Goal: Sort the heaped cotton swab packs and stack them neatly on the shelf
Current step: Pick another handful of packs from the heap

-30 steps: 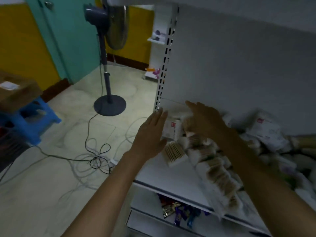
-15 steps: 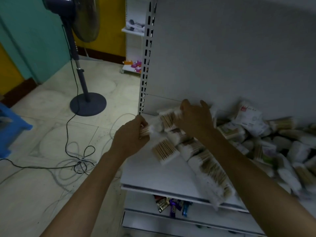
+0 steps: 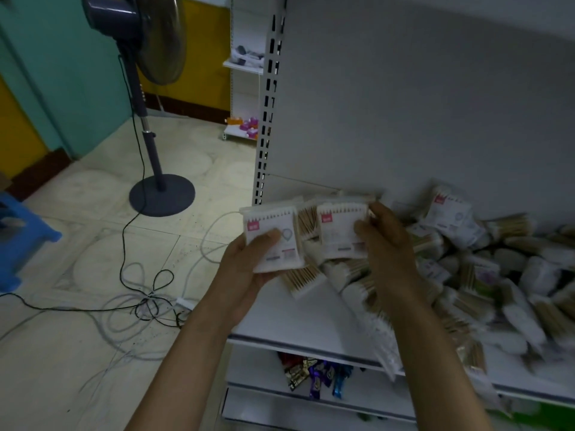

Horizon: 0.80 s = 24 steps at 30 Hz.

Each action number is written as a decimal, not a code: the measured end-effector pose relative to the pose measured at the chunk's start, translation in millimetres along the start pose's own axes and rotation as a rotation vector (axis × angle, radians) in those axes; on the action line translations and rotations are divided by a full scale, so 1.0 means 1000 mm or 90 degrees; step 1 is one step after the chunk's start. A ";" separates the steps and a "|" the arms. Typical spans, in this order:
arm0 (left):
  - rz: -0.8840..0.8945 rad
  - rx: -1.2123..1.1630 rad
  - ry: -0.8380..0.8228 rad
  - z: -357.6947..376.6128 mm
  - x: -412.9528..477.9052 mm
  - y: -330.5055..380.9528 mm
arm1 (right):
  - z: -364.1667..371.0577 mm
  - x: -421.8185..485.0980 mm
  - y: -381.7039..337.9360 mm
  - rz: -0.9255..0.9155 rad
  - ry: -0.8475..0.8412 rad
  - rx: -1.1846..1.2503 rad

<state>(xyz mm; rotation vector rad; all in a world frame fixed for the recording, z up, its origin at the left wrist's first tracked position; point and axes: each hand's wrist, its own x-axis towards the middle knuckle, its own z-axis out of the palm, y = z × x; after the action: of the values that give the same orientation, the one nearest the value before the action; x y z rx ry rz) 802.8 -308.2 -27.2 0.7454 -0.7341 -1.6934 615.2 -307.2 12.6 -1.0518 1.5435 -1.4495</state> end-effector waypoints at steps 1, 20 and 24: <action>0.000 -0.001 -0.003 0.001 -0.003 0.001 | 0.000 -0.005 0.004 0.011 0.005 0.017; 0.023 0.004 0.093 -0.016 -0.019 -0.003 | 0.092 -0.072 0.013 -0.002 -0.182 0.013; 0.058 -0.009 0.124 -0.031 -0.023 0.001 | 0.089 -0.027 0.008 -0.215 -0.118 -0.279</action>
<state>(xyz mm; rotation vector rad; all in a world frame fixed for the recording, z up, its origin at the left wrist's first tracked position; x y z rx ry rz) 832.8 -288.8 -43.2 0.8417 -0.6100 -1.5178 707.4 -315.4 -1.3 -1.7262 1.6410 -1.2025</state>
